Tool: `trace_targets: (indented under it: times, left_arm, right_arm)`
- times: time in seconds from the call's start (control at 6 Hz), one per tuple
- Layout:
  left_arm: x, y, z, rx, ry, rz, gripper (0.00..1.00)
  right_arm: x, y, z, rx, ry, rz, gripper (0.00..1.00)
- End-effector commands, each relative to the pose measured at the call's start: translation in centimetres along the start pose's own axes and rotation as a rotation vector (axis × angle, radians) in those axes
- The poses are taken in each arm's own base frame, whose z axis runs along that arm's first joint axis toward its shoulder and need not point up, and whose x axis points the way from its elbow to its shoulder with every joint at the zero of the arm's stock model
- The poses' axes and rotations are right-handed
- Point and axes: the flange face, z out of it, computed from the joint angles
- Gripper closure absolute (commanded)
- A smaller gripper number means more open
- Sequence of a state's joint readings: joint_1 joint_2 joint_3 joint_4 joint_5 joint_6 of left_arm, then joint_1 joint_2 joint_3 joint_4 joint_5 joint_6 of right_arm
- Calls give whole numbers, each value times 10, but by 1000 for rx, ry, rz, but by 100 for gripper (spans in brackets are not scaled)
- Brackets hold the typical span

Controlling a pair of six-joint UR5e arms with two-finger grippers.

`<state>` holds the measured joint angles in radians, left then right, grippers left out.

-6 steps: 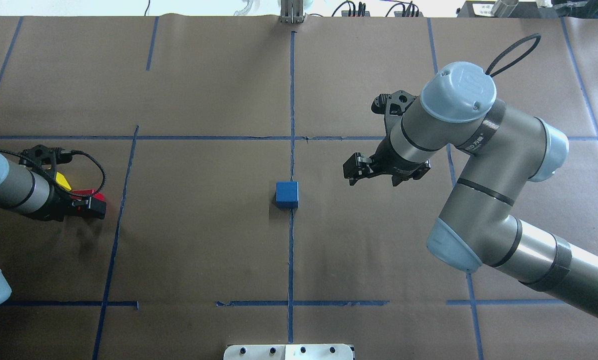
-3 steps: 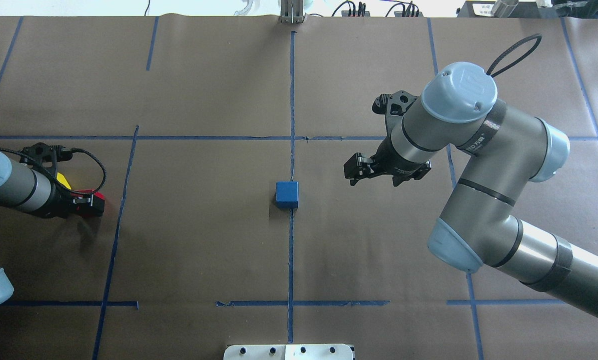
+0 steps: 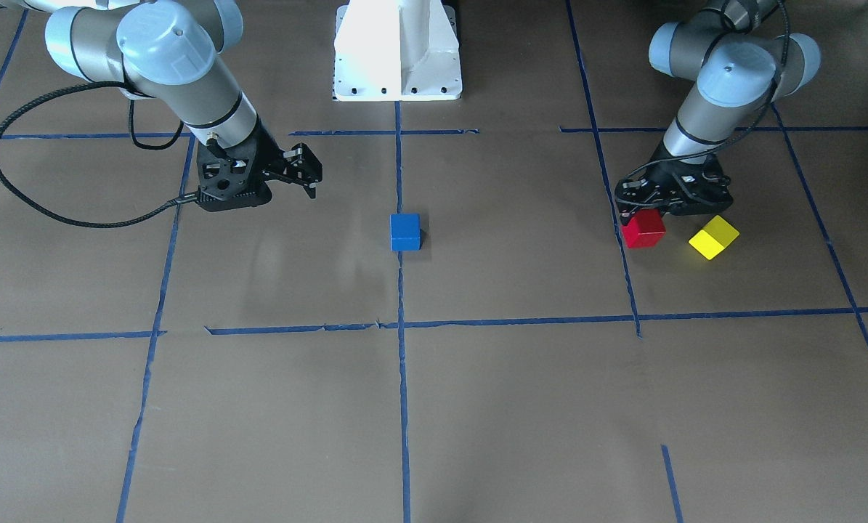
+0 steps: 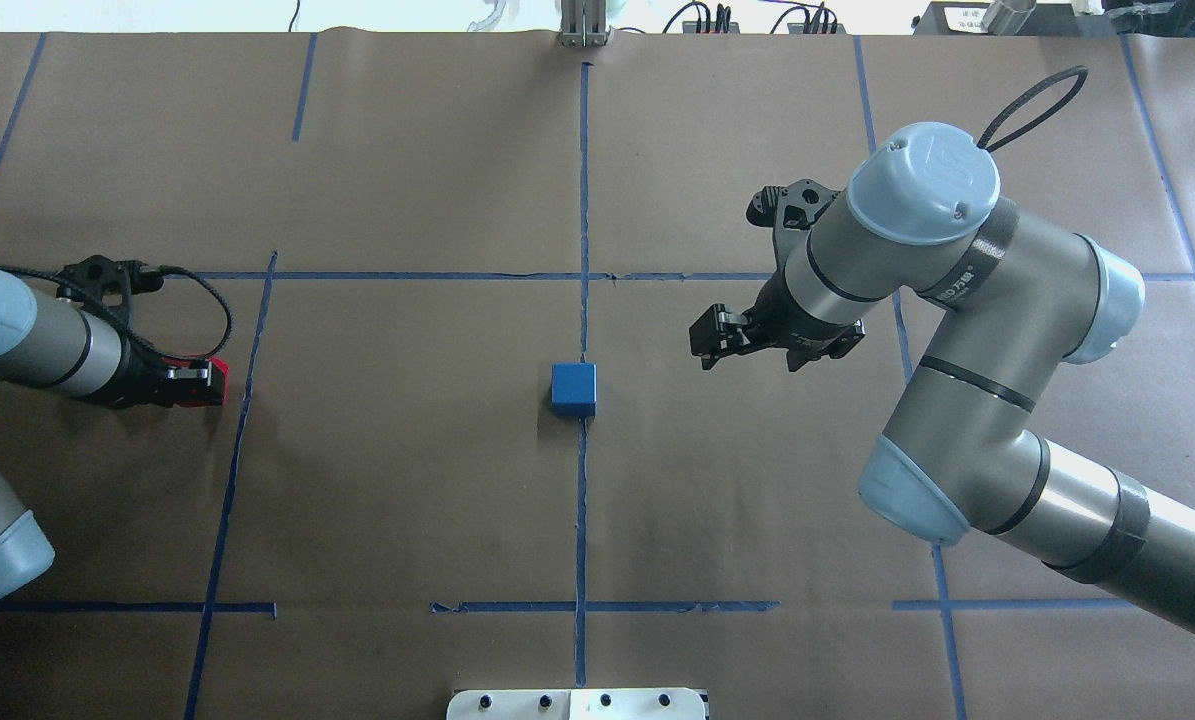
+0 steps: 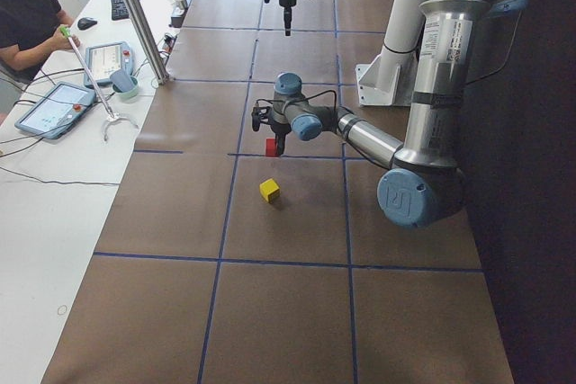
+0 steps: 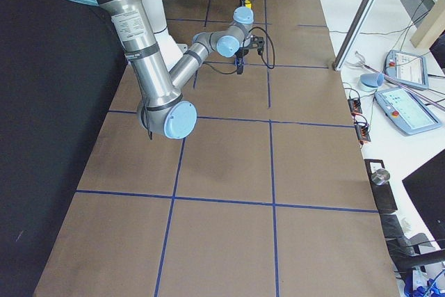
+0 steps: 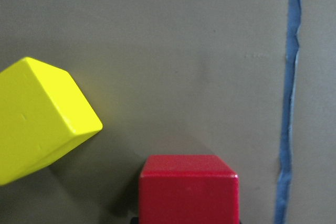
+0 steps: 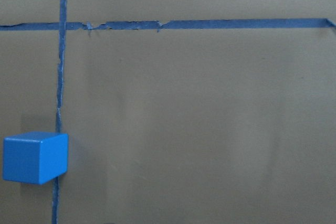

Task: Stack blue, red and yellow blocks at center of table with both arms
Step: 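Close the left gripper on the red cube and lift it, then carry the red cube with the left gripper onto the blue cube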

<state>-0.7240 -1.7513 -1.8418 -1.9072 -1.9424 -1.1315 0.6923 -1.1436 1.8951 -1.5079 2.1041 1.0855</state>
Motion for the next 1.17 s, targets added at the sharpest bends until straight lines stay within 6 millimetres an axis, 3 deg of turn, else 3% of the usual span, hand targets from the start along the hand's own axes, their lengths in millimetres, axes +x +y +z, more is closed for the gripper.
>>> trace_targets:
  times: [0.0,0.17,0.33,0.5,0.67,0.83,1.0]
  left_arm:
    - [138,-22,-58,-6,19,24,100]
    - [200,0,-71,-57,7,55,100]
    - [252,28,-70,-53,15,106,100]
    - [293,55,-60,-83,-24,141,100]
    - [339,47,-44,-101,-48,141,100]
    - [368,38,-35,-108,-66,137,100]
    - [370,37,-27,-114,-75,138,100]
  right_arm:
    - [87,13,-31,23,44,-89,0]
    - [134,8,-39,31,89,-131,0]
    - [167,3,-46,24,111,-160,0]
    - [183,-4,-61,-4,69,-161,0]
    - [184,-2,-62,-15,59,-160,0]
    - [185,-3,-63,-13,59,-160,0]
    - [185,-3,-63,-13,59,-160,0]
